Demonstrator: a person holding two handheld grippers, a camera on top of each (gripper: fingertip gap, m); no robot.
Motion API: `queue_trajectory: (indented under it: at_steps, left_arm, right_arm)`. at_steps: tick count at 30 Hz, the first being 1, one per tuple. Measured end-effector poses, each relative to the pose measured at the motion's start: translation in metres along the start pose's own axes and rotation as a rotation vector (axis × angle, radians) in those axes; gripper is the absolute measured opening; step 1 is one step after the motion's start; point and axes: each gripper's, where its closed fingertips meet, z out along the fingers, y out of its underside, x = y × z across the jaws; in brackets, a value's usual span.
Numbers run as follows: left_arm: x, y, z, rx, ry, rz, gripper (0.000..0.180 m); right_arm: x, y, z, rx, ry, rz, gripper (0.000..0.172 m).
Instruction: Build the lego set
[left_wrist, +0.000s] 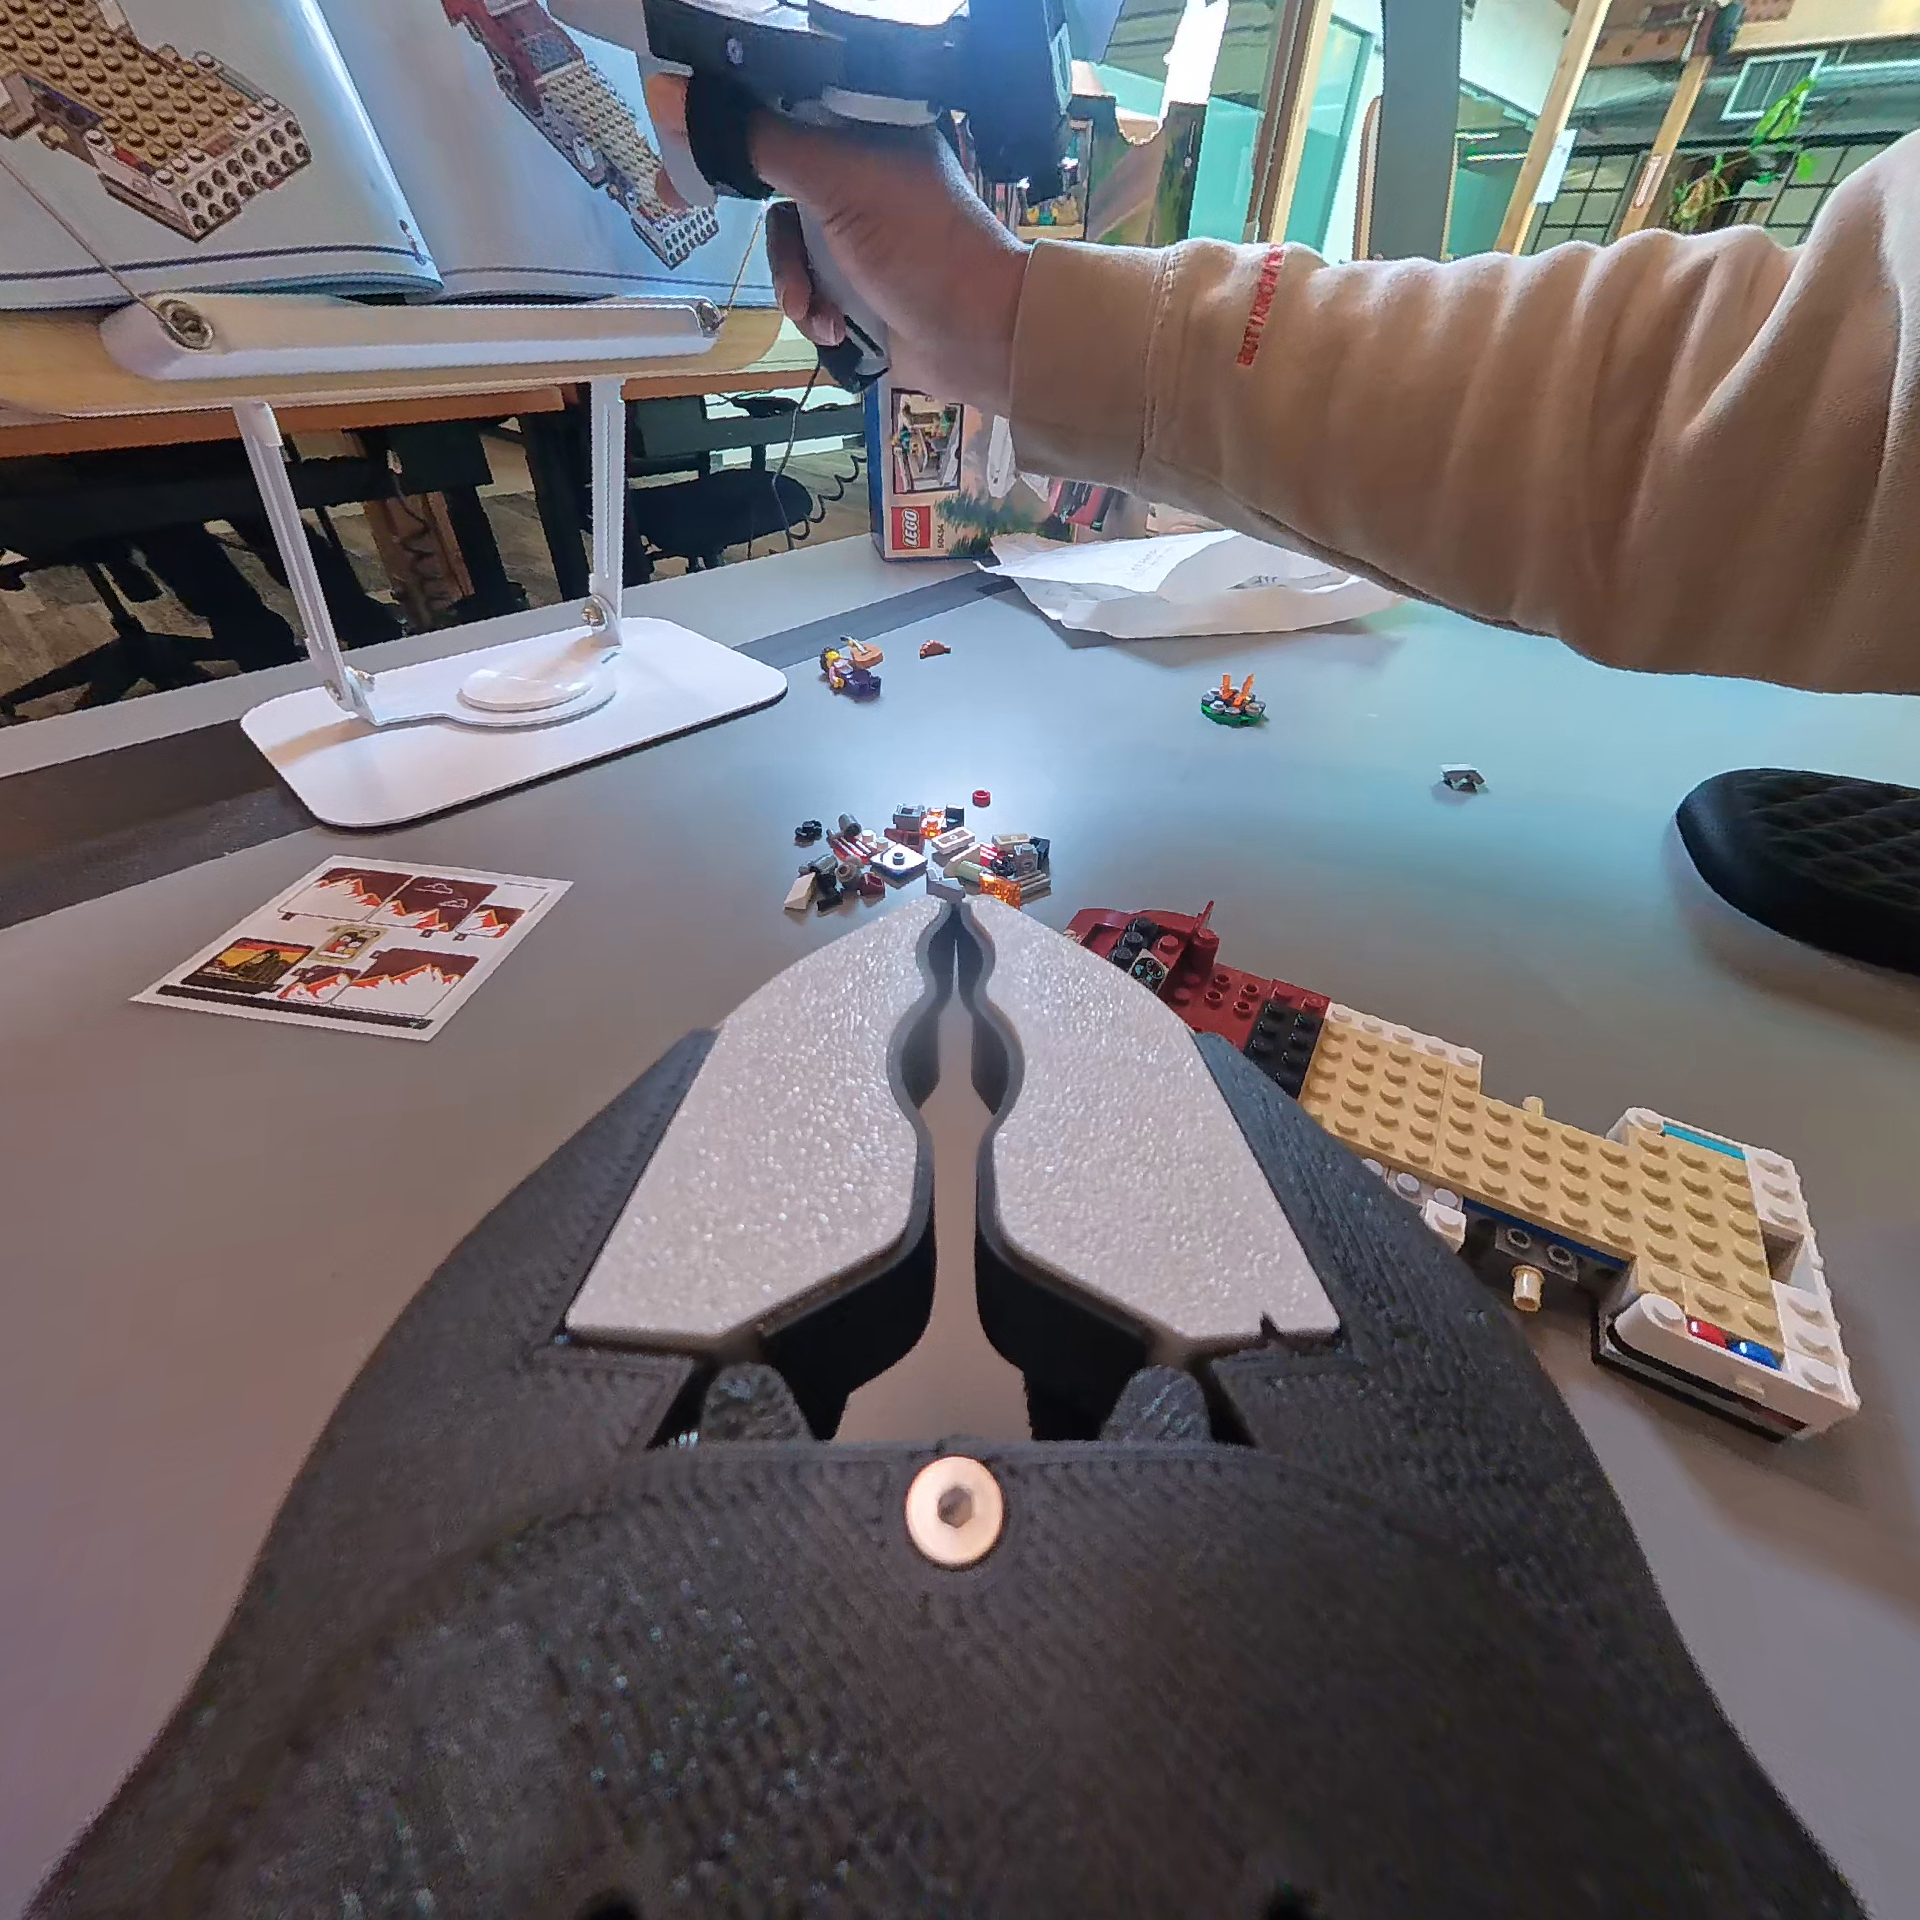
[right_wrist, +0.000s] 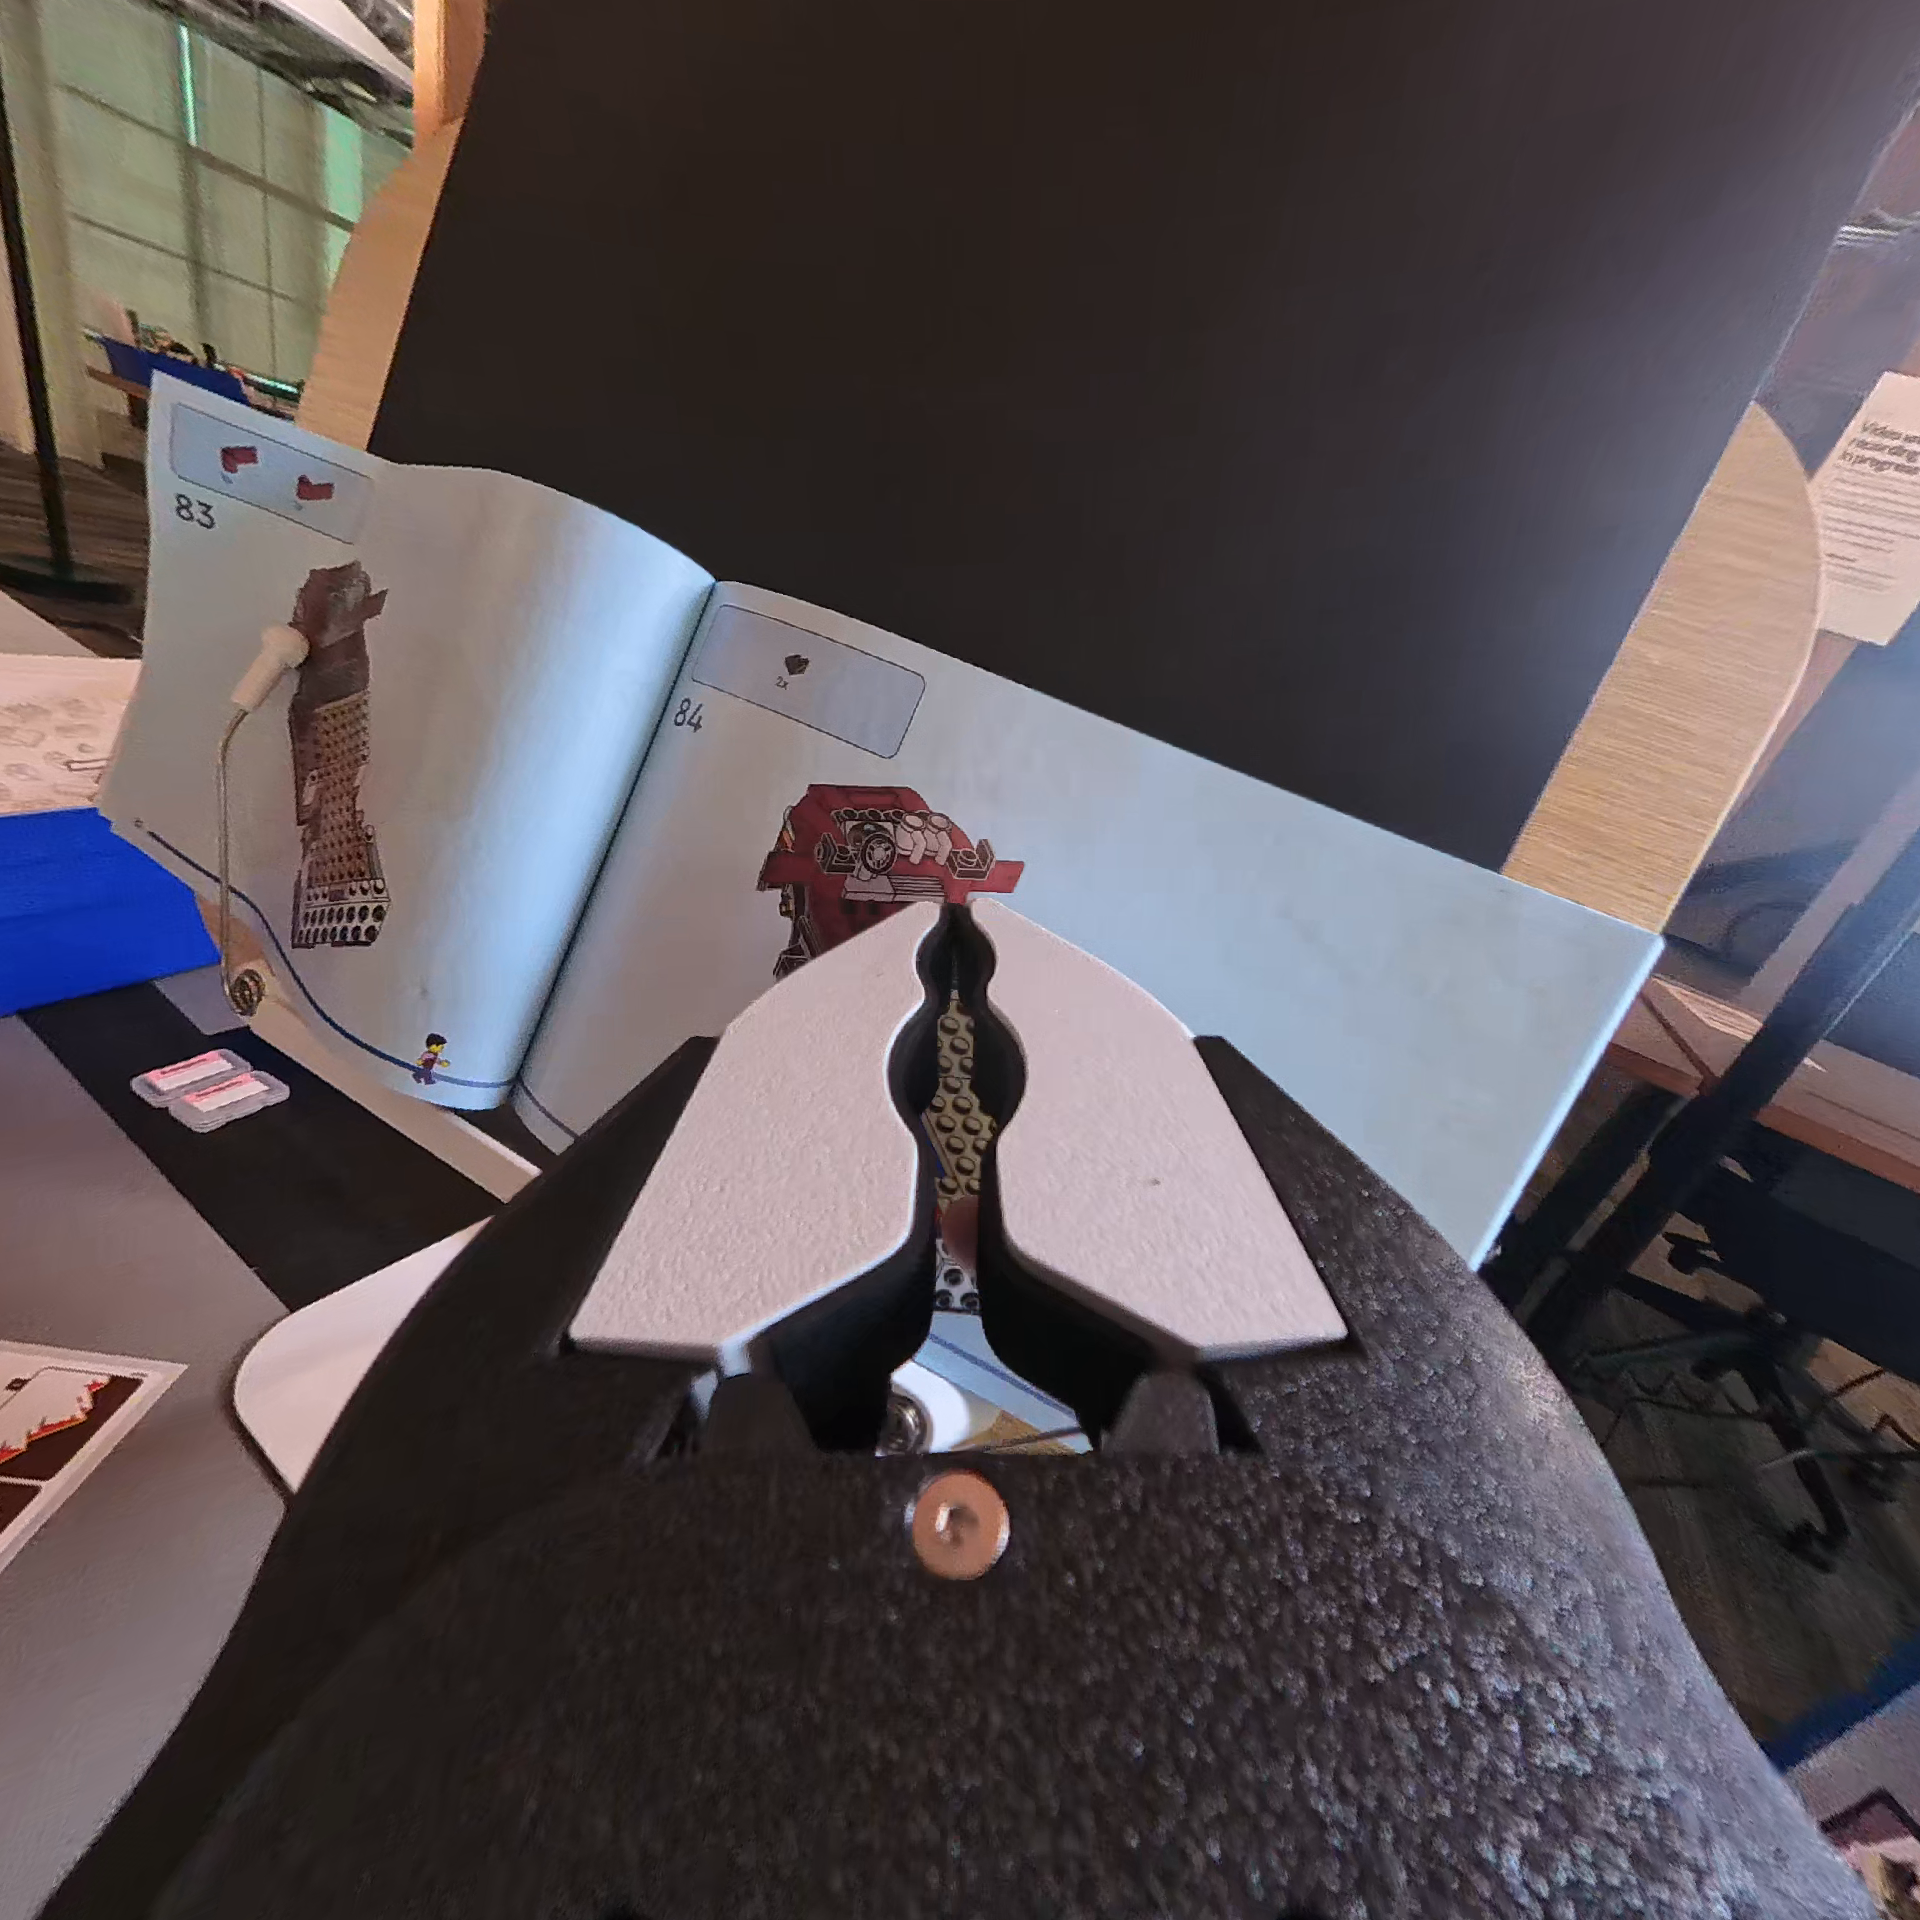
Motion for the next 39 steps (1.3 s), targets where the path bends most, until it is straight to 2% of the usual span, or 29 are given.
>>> queue_trajectory:
  at_steps: [6,9,14,17,23,29,33,39]
  left_arm:
    - [-0.001,0.000,0.000,-0.001,-0.010,0.005,0.000]
    - [0.001,0.001,0.000,-0.010,-0.003,0.009,0.000]
    - [0.004,0.000,-0.001,-0.009,0.002,0.020,0.000]
    - [0.006,-0.001,-0.001,-0.004,0.010,0.018,0.000]
    - [0.009,-0.002,-0.001,0.000,0.016,0.032,0.000]
    - [0.007,0.001,0.002,-0.014,-0.002,0.054,0.000]
    - [0.006,0.005,0.004,-0.035,-0.014,0.062,0.000]
    - [0.010,0.000,0.005,-0.003,-0.005,0.119,0.000]
  right_arm:
    - [-0.001,-0.006,-0.005,0.012,-0.006,0.001,0.000]
    - [-0.005,-0.014,-0.019,0.030,-0.013,0.005,0.000]
    - [-0.020,-0.024,-0.066,0.045,-0.035,0.039,0.000]
    - [-0.034,-0.025,-0.107,0.048,-0.086,0.067,0.014]
    - [-0.049,-0.011,-0.195,-0.020,-0.114,0.120,0.021]
    - [-0.074,0.023,-0.271,-0.109,-0.100,0.302,0.033]
    - [-0.085,0.047,-0.296,-0.128,-0.075,0.407,0.040]
    - [-0.094,0.054,-0.298,-0.106,-0.087,0.278,0.042]
